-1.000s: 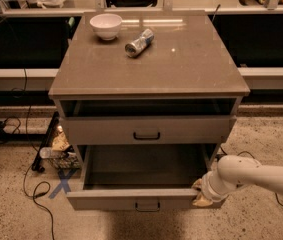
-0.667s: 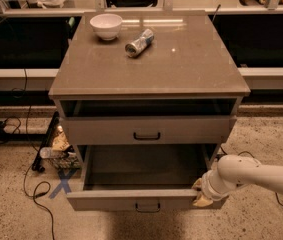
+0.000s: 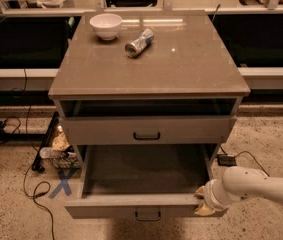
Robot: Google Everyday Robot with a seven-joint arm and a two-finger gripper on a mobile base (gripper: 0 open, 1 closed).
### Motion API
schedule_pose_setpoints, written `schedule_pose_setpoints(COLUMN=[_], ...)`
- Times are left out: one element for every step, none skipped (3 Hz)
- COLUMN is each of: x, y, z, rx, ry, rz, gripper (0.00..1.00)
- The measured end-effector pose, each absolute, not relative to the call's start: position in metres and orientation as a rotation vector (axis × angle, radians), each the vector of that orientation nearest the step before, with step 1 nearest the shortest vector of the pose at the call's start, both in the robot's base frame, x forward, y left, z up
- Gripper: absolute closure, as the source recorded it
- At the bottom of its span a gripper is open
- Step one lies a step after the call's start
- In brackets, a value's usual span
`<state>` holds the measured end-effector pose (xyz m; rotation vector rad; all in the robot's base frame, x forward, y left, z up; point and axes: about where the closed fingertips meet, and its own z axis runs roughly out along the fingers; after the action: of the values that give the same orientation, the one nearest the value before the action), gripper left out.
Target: Open middle drawer
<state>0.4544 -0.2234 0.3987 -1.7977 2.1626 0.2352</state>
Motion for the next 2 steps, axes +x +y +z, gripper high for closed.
schedule_pose_setpoints(x=[0.4275, 0.4277], y=[-0.2270, -0.2270], z=[0.3963, 0.3990], rx=[-1.720, -1.720], ry=[2.189, 2.189], rz=[0.225, 0.226], gripper=[1.00, 1.00])
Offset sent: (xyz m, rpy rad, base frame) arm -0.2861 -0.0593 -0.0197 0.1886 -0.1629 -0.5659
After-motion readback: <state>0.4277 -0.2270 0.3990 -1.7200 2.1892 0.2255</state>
